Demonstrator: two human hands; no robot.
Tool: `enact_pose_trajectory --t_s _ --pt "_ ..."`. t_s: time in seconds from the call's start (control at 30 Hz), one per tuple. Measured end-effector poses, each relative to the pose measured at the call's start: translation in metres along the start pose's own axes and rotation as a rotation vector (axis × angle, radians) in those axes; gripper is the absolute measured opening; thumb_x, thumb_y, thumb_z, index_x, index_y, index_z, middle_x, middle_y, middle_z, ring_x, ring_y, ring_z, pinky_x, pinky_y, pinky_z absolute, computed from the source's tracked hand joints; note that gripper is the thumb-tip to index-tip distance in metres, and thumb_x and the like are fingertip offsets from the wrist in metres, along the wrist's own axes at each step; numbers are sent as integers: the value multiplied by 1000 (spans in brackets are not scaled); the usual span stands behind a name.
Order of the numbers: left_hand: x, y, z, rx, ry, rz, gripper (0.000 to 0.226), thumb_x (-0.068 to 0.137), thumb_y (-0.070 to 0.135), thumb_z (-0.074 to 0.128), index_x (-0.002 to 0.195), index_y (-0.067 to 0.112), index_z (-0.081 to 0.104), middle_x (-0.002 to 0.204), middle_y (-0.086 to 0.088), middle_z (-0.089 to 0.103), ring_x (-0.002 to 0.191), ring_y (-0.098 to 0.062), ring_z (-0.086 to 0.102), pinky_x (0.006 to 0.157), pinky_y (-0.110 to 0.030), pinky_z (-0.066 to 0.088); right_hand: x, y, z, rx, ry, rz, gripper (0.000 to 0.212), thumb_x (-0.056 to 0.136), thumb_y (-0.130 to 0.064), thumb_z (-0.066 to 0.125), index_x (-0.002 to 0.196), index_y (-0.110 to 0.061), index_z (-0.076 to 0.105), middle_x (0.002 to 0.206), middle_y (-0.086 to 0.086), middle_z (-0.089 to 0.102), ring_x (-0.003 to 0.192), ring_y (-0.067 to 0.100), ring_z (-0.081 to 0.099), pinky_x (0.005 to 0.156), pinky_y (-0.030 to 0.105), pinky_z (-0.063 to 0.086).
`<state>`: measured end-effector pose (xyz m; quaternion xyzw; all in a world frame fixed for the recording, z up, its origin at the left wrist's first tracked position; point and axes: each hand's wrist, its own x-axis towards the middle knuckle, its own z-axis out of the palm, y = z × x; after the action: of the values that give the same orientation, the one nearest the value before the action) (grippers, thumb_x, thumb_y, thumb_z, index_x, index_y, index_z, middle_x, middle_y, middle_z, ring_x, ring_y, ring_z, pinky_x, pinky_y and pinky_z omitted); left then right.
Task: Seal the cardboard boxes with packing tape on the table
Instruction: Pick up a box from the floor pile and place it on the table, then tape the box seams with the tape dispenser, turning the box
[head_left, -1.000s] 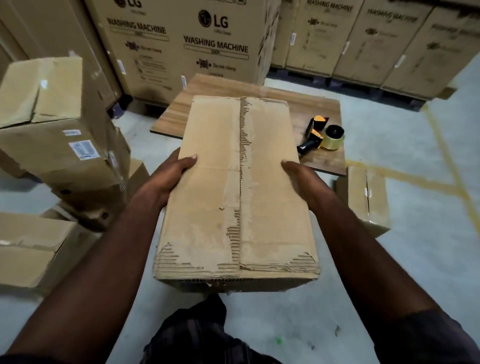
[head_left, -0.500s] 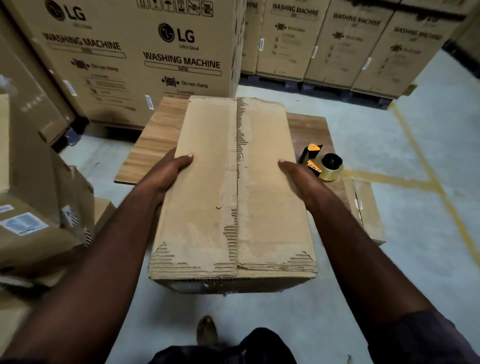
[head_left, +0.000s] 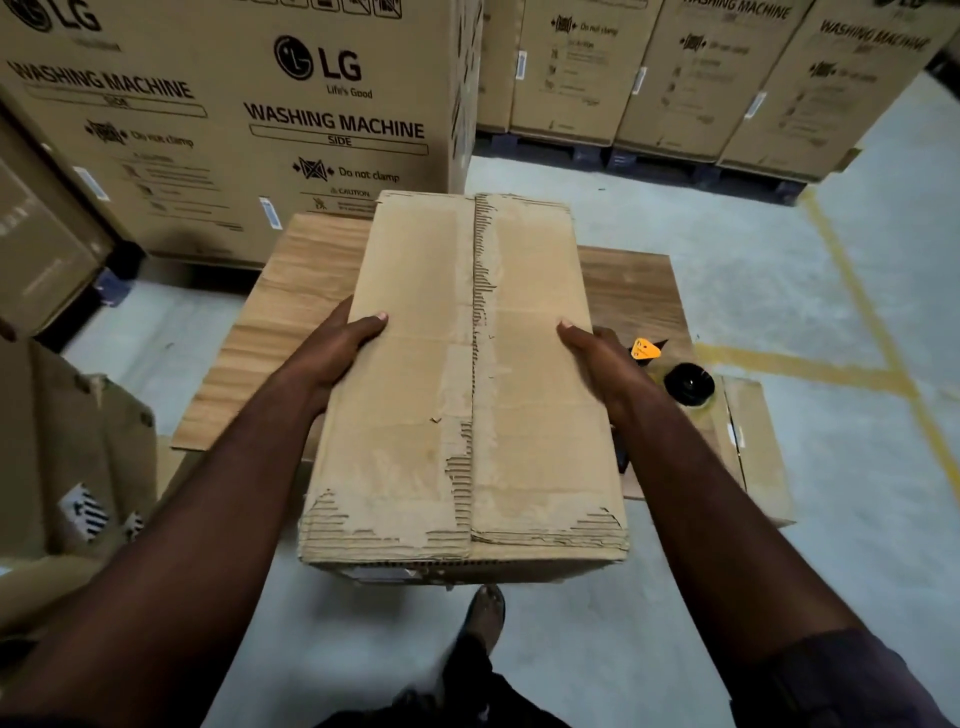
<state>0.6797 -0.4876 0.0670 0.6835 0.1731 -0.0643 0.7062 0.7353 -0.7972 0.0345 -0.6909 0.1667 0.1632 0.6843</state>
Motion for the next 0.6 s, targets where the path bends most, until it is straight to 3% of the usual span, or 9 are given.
enact_pose_trajectory --t_s 0.2,0.3,0.47,0.6 --pt "56 16 21 34 15 9 32 102 16 53 132 27 50 107 6 69 78 -3 71 61 -20 55 50 -24 -5 8 21 11 61 90 -46 72 136 -12 51 117 6 72 102 23 72 90 44 59" --pt "78 18 26 33 9 13 32 103 15 53 132 28 51 108 7 69 82 -5 70 64 -21 56 74 -26 -6 16 30 15 57 93 -43 70 137 -13 50 119 5 71 104 22 72 88 40 59" --pt "117 16 29 131 32 38 31 101 19 57 130 28 57 114 4 70 98 -15 69 73 -27 55 105 -21 -5 -6 55 -2 50 98 -39 64 138 -11 53 124 4 70 111 20 69 101 41 54" --pt "143 10 22 249 50 65 36 99 27 60 135 29 56 121 4 67 110 -19 66 89 -33 54 117 -22 3 -82 108 -48 46 101 -37 59 138 -10 51 127 4 66 115 19 65 86 28 51"
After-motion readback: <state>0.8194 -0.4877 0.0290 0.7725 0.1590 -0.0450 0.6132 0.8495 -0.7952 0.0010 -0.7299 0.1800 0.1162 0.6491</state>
